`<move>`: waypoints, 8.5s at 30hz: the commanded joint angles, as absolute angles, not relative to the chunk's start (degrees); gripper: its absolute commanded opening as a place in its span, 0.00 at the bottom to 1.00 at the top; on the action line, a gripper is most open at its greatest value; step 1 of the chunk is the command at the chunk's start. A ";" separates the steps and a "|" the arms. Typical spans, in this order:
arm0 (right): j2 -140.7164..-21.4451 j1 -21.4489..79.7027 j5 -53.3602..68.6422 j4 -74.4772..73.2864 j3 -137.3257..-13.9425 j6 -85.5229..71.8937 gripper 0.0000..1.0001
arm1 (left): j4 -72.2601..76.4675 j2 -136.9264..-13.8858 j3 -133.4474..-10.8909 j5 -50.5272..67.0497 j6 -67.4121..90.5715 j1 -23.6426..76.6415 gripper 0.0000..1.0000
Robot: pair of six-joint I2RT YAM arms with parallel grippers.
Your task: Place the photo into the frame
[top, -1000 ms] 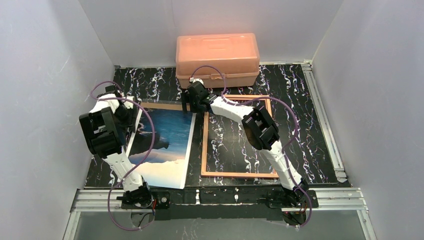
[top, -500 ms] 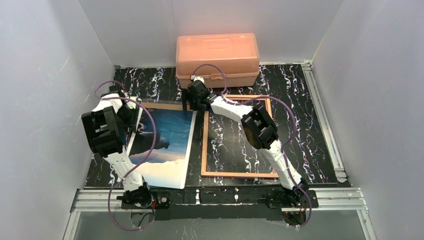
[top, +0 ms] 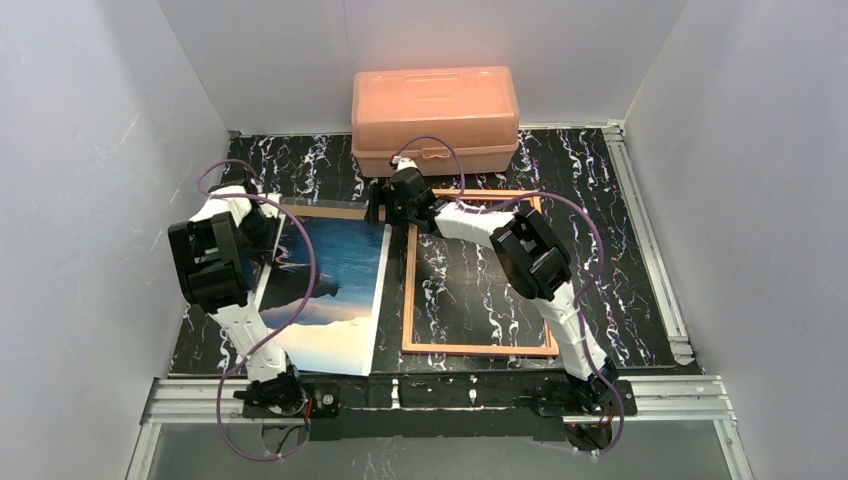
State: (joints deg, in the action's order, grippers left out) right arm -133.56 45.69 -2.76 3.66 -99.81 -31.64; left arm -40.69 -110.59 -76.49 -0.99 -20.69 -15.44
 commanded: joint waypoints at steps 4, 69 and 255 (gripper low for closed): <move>-127.62 46.22 3.50 10.58 -96.91 -32.26 0.92 | -37.02 -113.64 -74.45 -2.09 -21.79 -14.85 0.26; -137.59 42.19 24.87 33.82 -111.59 -60.11 0.34 | -36.12 -110.05 -71.50 -2.10 -25.82 -14.81 0.20; -120.80 42.13 11.76 26.42 -84.55 -61.41 0.85 | -35.06 -111.14 -69.76 4.12 -25.53 -13.84 0.22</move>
State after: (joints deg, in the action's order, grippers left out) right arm -127.66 41.21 6.48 16.27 -86.26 -57.67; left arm -35.66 -108.55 -73.38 2.33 -25.12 -14.76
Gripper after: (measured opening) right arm 0.851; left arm 0.226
